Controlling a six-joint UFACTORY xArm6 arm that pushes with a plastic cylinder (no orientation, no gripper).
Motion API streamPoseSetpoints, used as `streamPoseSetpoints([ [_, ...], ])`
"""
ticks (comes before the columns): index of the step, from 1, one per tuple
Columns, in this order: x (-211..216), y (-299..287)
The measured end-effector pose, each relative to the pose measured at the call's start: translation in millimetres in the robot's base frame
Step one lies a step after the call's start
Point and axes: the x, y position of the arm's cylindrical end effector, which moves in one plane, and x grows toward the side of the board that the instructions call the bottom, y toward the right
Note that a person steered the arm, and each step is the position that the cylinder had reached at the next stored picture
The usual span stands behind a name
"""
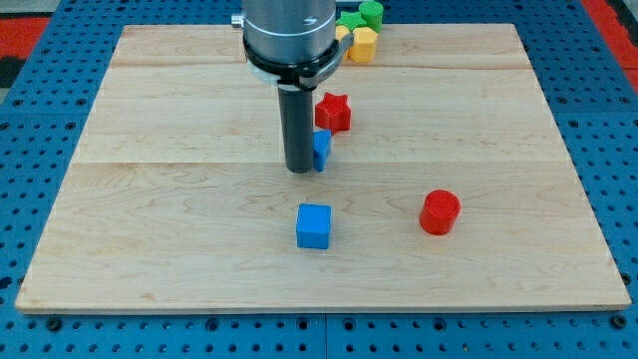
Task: Push the blue triangle left a bit
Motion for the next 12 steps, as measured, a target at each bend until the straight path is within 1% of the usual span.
streamPoseSetpoints([
  [3,-19,21],
  [4,1,-12],
  [5,9,-20],
  [6,8,23],
  [7,6,87],
  [8,-21,120],
  [9,-33,121],
  [10,-33,119],
  [12,-32,75],
])
